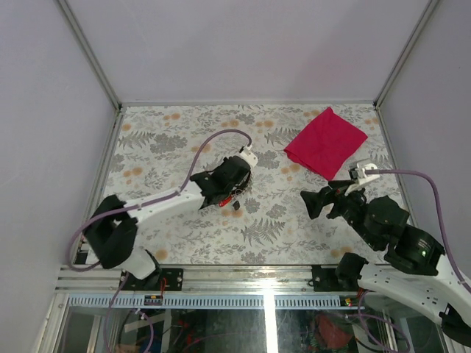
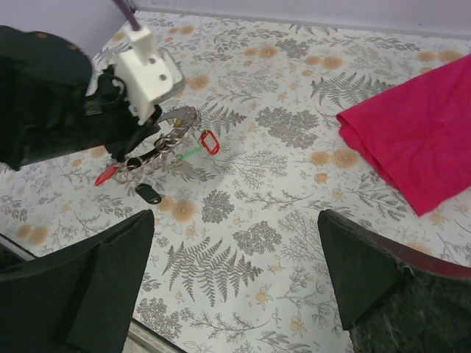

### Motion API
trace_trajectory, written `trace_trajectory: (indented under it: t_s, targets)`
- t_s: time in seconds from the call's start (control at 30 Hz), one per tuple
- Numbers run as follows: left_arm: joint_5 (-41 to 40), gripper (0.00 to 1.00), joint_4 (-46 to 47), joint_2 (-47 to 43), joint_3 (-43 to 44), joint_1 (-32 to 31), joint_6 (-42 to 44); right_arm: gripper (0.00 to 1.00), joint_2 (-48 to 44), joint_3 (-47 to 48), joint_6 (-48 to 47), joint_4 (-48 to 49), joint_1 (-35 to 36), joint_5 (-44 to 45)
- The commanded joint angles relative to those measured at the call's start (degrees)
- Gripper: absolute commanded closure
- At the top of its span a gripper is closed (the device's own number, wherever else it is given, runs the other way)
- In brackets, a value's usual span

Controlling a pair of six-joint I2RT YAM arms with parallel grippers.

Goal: Put the keys on the keyring

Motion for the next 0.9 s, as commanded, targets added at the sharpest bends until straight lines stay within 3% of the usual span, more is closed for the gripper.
trace_trajectory:
  t_s: [0.0,0.33,0.53,0.77,0.87]
  targets:
    - [-3.1,1.00,3.5,9.3,7.7,3.5,2.1,0.01,-3.9,2.7,1.0,-2.1,0.0,4.6]
    - [-2.1,1.00,8.4,36.6,31.5,12.0,10.1,0.01,-3.0,1.9,2.2,-7.3,0.0,4.8]
    - [-3.9,0.99,8.2,50.6,48.0,14.9,15.9,0.01,-2.9,-1.2,4.4,-4.5,0.1,0.6]
    - [-6.1,0.82,11.0,58.3,55.4,16.9,22.6,0.01,-2.0,-2.7,6.8,-2.6,0.1,-0.7]
    - [-5.8,0.64,11.0,57.4,54.7,17.4,22.7,0.01,-1.7,-2.8,8.0,-3.5,0.0,0.1]
